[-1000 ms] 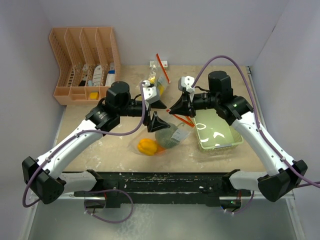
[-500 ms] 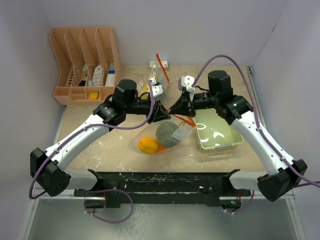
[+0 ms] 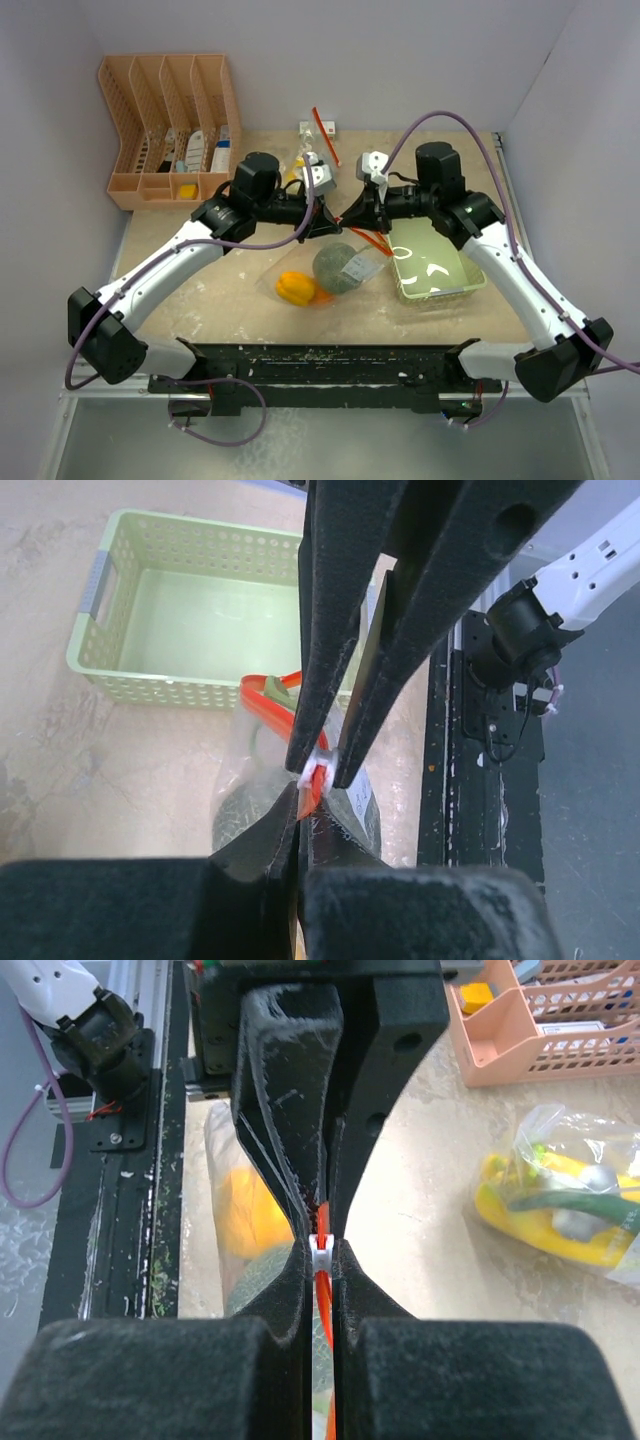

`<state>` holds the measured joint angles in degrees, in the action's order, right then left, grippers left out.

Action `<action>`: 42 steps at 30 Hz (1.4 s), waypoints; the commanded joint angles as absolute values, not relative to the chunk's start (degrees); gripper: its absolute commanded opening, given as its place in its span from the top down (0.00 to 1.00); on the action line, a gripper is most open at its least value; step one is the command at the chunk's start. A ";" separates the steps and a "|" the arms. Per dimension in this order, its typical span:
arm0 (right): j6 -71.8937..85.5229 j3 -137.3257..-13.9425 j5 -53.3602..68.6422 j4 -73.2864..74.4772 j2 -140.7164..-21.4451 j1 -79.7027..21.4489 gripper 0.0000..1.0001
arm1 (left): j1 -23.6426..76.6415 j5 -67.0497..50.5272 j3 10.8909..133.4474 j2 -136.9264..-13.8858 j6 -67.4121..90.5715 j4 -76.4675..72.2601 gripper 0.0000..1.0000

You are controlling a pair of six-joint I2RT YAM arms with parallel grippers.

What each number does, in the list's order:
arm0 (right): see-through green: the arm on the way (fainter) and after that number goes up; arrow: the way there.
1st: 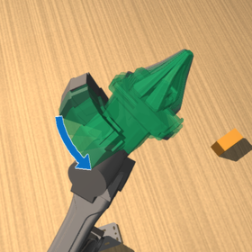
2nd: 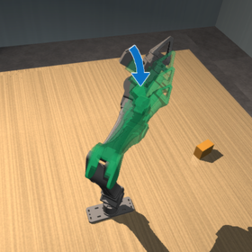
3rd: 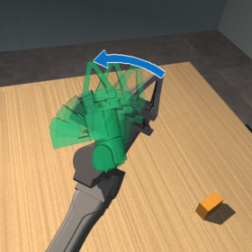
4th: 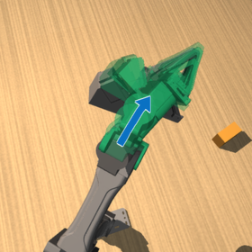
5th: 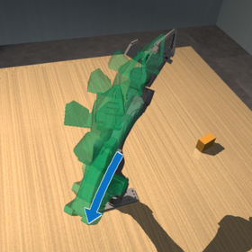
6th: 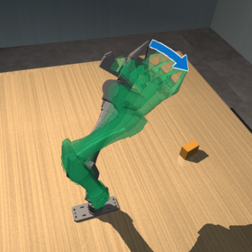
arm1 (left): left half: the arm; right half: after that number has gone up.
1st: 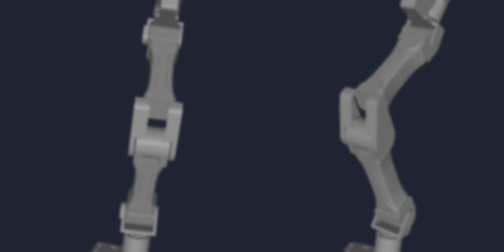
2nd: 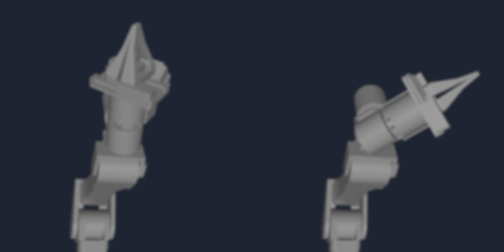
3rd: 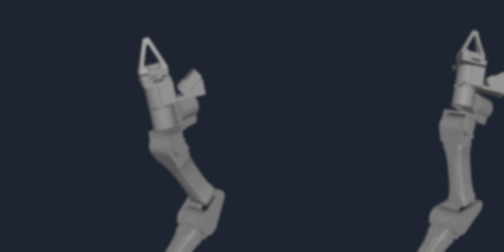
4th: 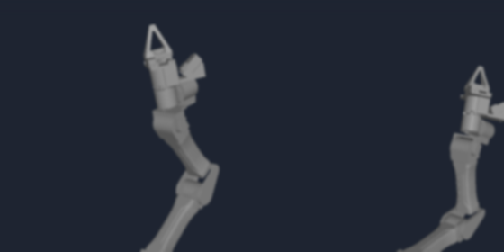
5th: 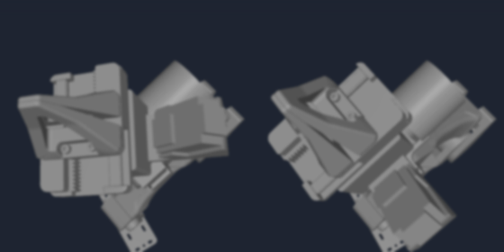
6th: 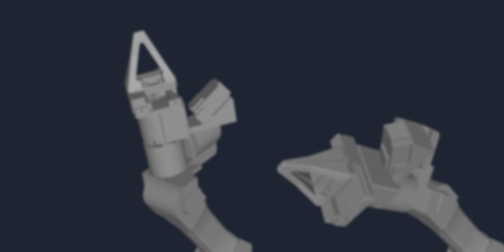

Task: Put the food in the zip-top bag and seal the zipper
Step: Zip the zipper food storage bag at the center of the board.

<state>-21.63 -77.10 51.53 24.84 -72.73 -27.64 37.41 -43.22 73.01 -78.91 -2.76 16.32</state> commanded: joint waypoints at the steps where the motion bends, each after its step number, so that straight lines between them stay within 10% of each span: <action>1: -22.41 -74.51 46.38 24.77 -71.15 -27.69 1.00 | 36.98 -42.33 74.01 -74.22 -5.29 14.96 1.00; 42: -16.75 -61.35 28.13 23.83 -63.11 -25.75 1.00 | 29.03 -22.66 63.05 -63.58 -6.13 10.36 1.00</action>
